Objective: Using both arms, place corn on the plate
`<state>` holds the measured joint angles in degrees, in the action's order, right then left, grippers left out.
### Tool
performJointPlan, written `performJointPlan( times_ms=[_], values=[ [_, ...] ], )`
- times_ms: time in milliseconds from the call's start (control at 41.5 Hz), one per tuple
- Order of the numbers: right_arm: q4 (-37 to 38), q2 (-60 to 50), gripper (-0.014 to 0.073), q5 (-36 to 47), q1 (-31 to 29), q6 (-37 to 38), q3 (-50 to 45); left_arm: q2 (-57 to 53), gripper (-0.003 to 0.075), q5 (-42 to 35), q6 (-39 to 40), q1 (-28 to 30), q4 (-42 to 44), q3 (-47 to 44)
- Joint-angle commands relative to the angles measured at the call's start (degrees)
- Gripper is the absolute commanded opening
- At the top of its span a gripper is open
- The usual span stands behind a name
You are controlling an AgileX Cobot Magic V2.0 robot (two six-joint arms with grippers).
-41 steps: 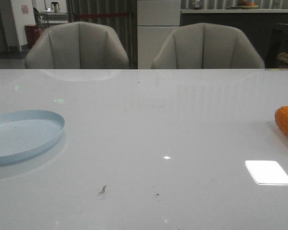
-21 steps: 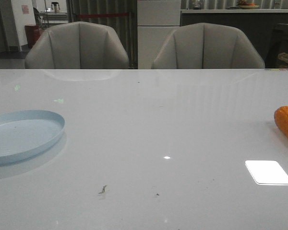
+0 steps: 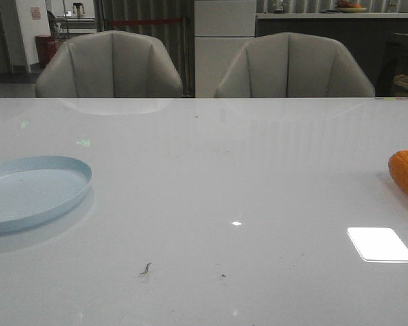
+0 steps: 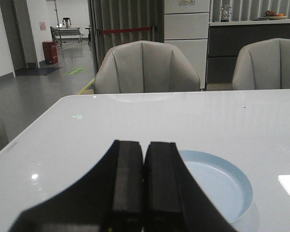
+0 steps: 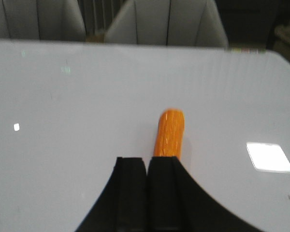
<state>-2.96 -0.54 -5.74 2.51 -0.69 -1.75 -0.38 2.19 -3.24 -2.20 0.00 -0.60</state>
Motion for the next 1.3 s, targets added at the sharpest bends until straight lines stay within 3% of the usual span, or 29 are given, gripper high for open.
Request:
performJointPlan(
  times_ms=[0,217,289,434,651,892,1085,1278],
  values=[
    [-2.3,-1.2,0.0057,14.9,-0.3,-0.3,1.4,-1.1,0.0093,-5.3,0.5,0.1,-2.0,-2.1],
    [-2.3,-1.2,0.0057,25.2,-0.3,-0.3,1.4,-1.1,0.0094,-11.6,0.5,0.1,-2.7,-1.9],
    [-2.3,-1.2,0.0057,25.8,-0.3,-0.3,1.4,-1.1,0.0094,-15.9,0.5,0.1,-2.7,-1.0],
    [-2.2,-1.2,0.0057,25.5,-0.3,-0.3,2.2,-1.1,0.0094,-16.6,0.5,0.1,-2.7,3.7],
    [-2.1,-0.9,0.0057,15.2,-0.3,-0.3,12.1,0.7,0.0094,-14.6,0.5,0.1,-0.9,14.1],
    [-2.1,5.2,0.0057,0.3,-0.3,-0.3,24.4,13.5,0.0094,-8.4,0.5,0.1,0.6,27.7],
    [-2.1,16.2,0.0057,-4.4,-0.3,-0.3,31.6,25.4,0.0094,-3.1,0.5,0.1,0.6,36.8],
    [-2.2,27.2,0.0057,-2.9,-0.3,-0.3,35.2,32.3,0.0094,-2.5,0.5,0.1,0.0,38.3]
  ],
)
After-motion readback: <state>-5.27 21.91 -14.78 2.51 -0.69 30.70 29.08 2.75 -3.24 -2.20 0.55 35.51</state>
